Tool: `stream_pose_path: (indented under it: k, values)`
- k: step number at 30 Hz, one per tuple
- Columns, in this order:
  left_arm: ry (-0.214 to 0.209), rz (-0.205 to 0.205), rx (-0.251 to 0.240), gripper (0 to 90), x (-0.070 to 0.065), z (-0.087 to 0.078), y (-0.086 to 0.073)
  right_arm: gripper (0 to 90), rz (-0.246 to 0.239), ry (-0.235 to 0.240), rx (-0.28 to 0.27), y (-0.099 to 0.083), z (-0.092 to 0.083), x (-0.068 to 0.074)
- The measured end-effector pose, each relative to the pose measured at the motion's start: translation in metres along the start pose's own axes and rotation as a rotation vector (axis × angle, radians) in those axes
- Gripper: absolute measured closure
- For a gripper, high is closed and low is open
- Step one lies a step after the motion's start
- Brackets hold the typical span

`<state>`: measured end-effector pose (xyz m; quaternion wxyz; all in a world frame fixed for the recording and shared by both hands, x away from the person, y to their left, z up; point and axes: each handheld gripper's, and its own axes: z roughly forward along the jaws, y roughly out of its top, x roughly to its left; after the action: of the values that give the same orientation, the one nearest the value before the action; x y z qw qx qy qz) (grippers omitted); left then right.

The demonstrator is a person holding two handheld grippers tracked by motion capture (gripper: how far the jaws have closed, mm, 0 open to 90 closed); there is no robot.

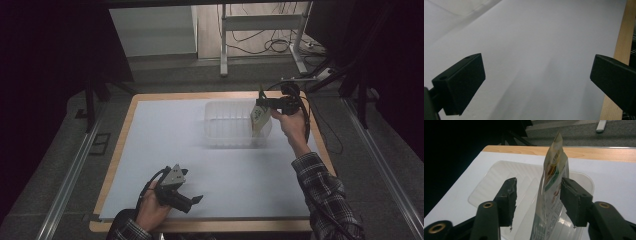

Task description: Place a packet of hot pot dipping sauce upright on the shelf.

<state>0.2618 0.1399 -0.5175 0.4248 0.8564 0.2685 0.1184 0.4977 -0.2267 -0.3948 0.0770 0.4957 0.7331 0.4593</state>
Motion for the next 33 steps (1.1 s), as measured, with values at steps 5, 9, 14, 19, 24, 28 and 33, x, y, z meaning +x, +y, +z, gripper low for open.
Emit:
stream_pose_path:
  k: [5,9,14,19,24,28,33]
  values:
    - [0.001,0.005,0.01,0.0,-0.001,0.001,0.0,40.3,-0.018,0.0,-0.007,0.0,-0.004,0.002]
    - [0.005,0.009,0.015,0.0,-0.001,0.002,0.0,35.6,-0.031,0.011,-0.015,-0.002,-0.008,0.004]
    - [0.008,0.011,0.018,0.0,-0.001,0.002,0.0,30.9,-0.035,0.022,-0.011,-0.005,-0.011,0.004]
    - [0.009,0.016,0.021,0.0,-0.002,0.003,0.0,27.2,-0.052,0.021,-0.005,-0.009,-0.014,0.005]
    - [0.009,0.018,0.023,0.0,-0.002,0.003,0.0,20.5,-0.085,0.014,0.008,-0.014,-0.016,0.006]
    - [0.01,0.02,0.025,0.0,-0.002,0.003,0.0,16.8,-0.105,0.039,0.019,-0.018,-0.017,0.008]
    - [0.009,0.017,0.023,0.0,-0.002,0.003,0.0,13.2,-0.132,0.048,0.007,-0.022,-0.021,0.011]
